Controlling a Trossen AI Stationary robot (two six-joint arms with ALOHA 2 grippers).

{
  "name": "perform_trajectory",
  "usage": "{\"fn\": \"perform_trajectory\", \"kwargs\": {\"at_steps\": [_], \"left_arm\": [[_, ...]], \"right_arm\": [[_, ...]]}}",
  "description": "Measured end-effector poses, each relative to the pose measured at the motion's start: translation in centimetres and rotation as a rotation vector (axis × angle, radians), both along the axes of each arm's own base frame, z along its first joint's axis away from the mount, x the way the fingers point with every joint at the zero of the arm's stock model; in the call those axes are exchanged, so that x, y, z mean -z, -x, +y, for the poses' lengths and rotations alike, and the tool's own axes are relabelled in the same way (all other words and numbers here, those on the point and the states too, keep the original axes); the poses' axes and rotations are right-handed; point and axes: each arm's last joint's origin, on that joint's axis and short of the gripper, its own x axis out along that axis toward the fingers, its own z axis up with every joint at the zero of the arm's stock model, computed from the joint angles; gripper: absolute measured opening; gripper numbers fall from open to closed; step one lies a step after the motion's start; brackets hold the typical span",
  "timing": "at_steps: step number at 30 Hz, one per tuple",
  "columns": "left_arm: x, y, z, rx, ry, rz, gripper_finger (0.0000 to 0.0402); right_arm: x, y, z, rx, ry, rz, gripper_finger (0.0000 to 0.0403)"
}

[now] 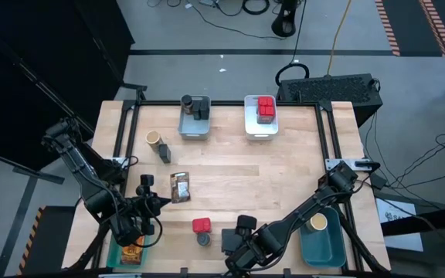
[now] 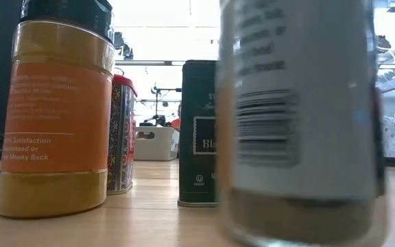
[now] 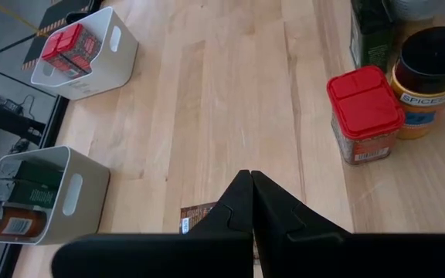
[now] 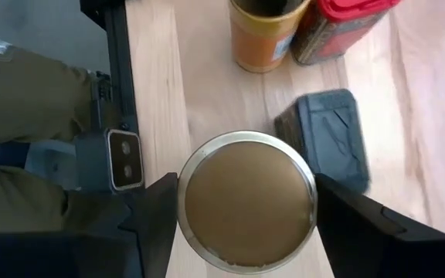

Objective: Sort spices by type
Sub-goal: Put the gold spice bottle into the blue bin

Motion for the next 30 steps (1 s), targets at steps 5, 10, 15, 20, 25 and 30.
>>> {"fn": "perform_trajectory", "kwargs": {"at_steps": [5,10,15,20,25,30], "left_arm": [[0.0,0.0,0.0,-0.002,-0.002,-0.003,0.0],[0.0,0.0,0.0,0.0,-0.004,-0.003,0.0],[0.0,0.0,0.0,0.001,-0.008,-0.005,0.0],[0.0,0.0,0.0,0.0,-0.005,-0.008,0.0],[-0.1,-0.1,0.0,-0.005,-0.01,-0.021,0.0],[-0.2,-0.3,-0.1,-0.014,-0.009,-0.054,0.0]], "right_arm": [[-1.4,0.7,-0.6,0.016,-0.004,0.004,0.0238],[-2.1,1.2,-0.9,0.027,-0.017,0.036,0.0237],[-4.7,2.8,-1.5,0.04,-0.029,0.018,0.0239],[-6.9,4.8,-1.9,0.066,-0.013,0.007,0.0237],[-8.3,7.5,-2.2,0.144,0.011,0.068,0.0239],[-10.2,10.9,-1.6,0.2,0.0,0.07,0.0238]]}}
